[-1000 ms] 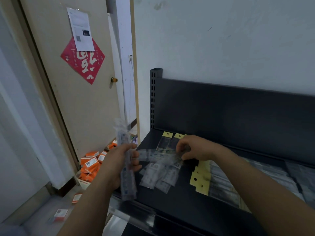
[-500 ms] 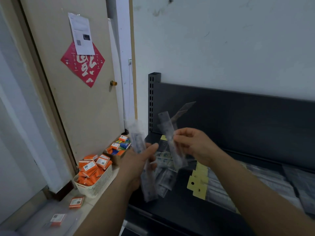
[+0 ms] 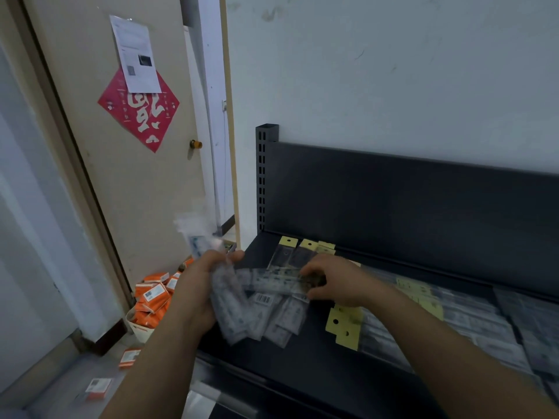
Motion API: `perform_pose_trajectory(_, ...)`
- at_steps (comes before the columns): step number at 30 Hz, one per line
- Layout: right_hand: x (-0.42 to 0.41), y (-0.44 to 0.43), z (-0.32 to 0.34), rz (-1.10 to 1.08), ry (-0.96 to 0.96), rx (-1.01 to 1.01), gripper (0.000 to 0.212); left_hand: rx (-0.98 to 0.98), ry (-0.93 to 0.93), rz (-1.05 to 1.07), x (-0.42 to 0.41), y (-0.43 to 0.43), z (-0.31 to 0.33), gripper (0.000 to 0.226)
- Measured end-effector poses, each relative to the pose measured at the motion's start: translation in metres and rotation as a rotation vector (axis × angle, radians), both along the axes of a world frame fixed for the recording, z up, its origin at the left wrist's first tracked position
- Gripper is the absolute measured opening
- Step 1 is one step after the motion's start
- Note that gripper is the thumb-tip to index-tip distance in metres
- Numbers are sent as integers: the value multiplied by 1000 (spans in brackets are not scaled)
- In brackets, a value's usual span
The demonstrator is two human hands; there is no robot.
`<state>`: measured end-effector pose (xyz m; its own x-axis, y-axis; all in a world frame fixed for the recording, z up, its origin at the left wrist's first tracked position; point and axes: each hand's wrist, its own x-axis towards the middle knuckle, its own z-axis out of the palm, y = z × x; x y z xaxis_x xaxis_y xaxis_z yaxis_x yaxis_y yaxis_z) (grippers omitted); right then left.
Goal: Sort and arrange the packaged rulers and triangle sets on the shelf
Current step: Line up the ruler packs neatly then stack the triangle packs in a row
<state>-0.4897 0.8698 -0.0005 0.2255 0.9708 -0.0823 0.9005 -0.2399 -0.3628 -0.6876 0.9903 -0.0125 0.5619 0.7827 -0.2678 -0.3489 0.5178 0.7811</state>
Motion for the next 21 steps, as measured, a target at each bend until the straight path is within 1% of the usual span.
perform_pose_trajectory(1, 0, 2, -1, 14, -11, -7, 37, -22, -34, -9, -2, 0, 1, 23)
perform_pose_trajectory(4, 1, 9, 2, 31, 26, -52, 35, -59, -131, 10, -5, 2, -1, 12)
perform_pose_trajectory(7, 2, 14, 3, 34, 30, -107, 32, -84, -116, 23, -5, 0, -1, 11)
perform_pose_trajectory(9, 2, 17, 4, 17, 43, -119, 29, -96, -87, 35, -4, -1, -1, 14)
perform_pose_trajectory(11, 3, 18, 2, -13, 104, -91, 26, -99, -67, 50, -6, 0, -2, 14)
perform_pose_trajectory(13, 5, 20, 1, -66, 201, -6, 21, -100, -74, 49, -7, 3, -4, 16)
perform_pose_trajectory(16, 6, 22, 2, -204, 394, 207, 18, -75, -71, 34, -7, 1, -3, 18)
perform_pose_trajectory(18, 2, 23, 6, -272, 638, 307, 18, -39, -73, 20, -1, -3, -3, 14)
perform_pose_trajectory(20, -7, 21, 9, -278, 930, 328, 20, 7, -81, -7, 7, -11, -1, 15)
perform_pose_trajectory(21, -12, 20, 10, -258, 1044, 321, 21, 35, -81, -14, 12, -14, 0, 18)
